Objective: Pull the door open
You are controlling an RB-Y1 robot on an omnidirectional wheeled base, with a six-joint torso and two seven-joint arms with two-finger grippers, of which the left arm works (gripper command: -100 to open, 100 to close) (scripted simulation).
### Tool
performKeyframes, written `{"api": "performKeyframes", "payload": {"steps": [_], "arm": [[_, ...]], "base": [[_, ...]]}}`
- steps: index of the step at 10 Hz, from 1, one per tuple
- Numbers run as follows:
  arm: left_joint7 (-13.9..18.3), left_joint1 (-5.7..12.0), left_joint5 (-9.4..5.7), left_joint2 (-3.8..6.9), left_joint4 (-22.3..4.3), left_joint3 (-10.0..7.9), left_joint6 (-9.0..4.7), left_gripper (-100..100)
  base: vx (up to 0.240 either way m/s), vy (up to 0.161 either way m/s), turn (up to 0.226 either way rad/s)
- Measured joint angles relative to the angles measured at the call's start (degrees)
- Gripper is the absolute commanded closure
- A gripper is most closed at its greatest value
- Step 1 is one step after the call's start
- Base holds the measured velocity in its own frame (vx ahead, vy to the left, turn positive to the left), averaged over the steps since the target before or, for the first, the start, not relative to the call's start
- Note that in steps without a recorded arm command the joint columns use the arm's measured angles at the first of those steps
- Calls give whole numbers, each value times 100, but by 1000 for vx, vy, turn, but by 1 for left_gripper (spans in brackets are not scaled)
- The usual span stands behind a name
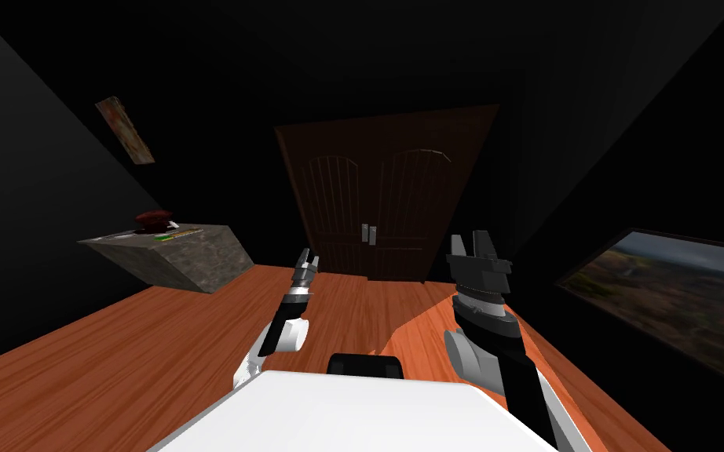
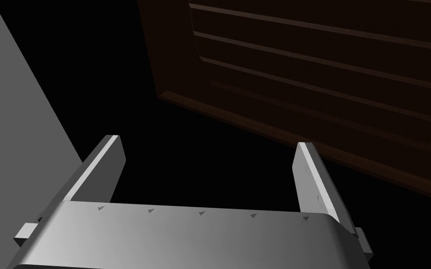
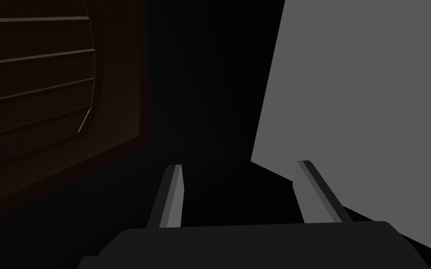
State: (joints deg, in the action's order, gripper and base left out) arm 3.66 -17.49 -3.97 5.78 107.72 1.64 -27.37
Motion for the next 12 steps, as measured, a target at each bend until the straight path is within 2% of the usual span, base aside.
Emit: {"api": "performKeyframes", "payload": {"steps": [12], "arm": [[-31, 716, 33, 68, -1436, -131, 342, -100]], "base": [[102, -34, -11]]}}
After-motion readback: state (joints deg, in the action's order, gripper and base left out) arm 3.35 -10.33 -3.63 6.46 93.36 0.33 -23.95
